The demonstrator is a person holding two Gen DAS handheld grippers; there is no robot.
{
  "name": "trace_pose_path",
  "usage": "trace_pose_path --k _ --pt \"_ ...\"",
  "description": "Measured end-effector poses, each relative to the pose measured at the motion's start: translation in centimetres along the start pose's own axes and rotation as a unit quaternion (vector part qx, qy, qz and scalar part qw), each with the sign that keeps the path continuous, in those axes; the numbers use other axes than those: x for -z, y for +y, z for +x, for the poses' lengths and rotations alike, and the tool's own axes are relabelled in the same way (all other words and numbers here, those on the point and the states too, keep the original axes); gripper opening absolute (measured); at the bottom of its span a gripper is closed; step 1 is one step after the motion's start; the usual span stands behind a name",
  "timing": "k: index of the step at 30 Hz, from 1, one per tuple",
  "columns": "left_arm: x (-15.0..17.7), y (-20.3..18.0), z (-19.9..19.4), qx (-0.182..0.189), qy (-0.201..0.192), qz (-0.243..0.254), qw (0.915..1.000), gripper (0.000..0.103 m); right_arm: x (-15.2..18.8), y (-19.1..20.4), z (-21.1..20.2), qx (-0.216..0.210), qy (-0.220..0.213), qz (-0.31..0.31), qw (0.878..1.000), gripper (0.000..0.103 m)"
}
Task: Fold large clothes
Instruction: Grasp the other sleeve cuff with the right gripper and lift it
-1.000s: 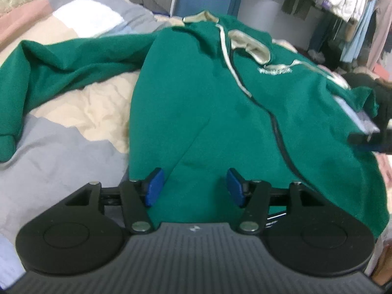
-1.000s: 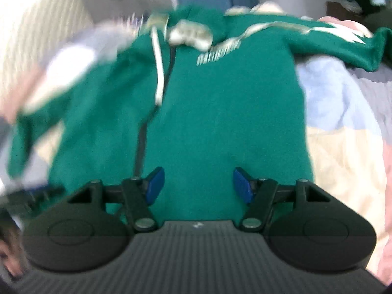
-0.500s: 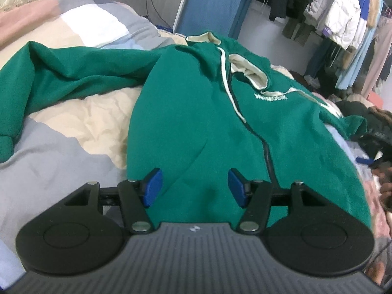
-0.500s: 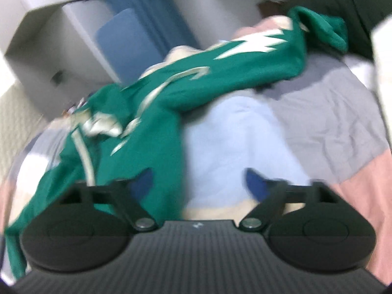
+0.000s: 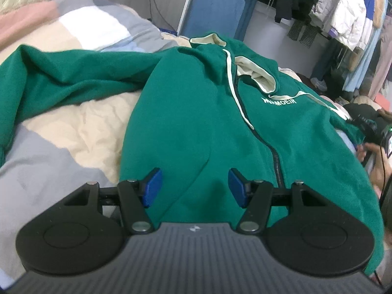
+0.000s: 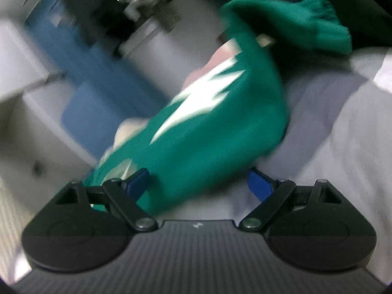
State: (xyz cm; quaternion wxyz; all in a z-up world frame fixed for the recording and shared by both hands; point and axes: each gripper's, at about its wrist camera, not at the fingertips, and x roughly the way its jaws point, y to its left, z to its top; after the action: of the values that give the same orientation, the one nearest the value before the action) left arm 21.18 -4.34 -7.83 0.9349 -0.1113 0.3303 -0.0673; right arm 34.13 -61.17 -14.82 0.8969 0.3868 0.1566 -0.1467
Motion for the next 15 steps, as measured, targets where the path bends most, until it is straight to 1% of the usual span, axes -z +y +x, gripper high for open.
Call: trace_pose_path --k 3,4,5,6,7,8,10,11,12,13,15 --pt "-0.2 -0.1 1.1 -0.001 0.006 -0.002 1.0 0.065 -2.7 -0.7 1.4 0.021 -0.033 -0.019 0.999 0.087" --pt "-0.2 -0.2 1.4 -0.003 0.007 -0.003 1.0 0.065 -3.8 -1.1 1.7 0.029 -0.047 -0.024 0.998 0.087" --pt "-0.3 -0.2 1.7 -0.006 0.007 -0.003 1.0 0.065 -4.8 -1.6 1.9 0.039 -0.058 -0.023 0.997 0.083" --pt "-0.4 -0.2 2.1 -0.009 0.009 -0.004 0.9999 0.065 -6.0 -2.1 2.3 0.05 -0.063 -0.02 0.997 0.079" --pt "-0.5 -0.2 2.4 -0.011 0.012 -0.005 0.9999 0.065 -7.0 -2.6 2.5 0.06 -0.065 -0.016 0.996 0.076" --pt "-0.5 -0.3 2.8 -0.013 0.015 -0.007 0.9998 0.065 -8.0 -3.1 2.7 0.07 -0.069 -0.013 0.995 0.076" --pt "-0.5 -0.4 3.1 -0.02 0.018 -0.003 0.9996 0.065 -9.7 -3.9 2.9 0.076 -0.073 -0.004 0.994 0.075" --pt "-0.5 -0.5 3.2 -0.023 0.018 0.0 0.9996 0.065 -10.3 -4.3 3.1 0.08 -0.075 0.0 0.994 0.071" --pt "-0.3 -0.7 3.3 -0.025 0.018 0.007 0.9995 0.066 -10.9 -4.5 3.0 0.086 -0.077 0.001 0.993 0.065" --pt "-0.2 -0.9 3.3 -0.028 0.016 0.013 0.9994 0.066 -11.3 -4.6 3.1 0.093 -0.077 -0.001 0.993 0.06" --pt "-0.1 -1.3 3.3 -0.032 0.014 0.023 0.9991 0.067 -11.8 -4.5 3.2 0.109 -0.081 -0.009 0.991 0.03"
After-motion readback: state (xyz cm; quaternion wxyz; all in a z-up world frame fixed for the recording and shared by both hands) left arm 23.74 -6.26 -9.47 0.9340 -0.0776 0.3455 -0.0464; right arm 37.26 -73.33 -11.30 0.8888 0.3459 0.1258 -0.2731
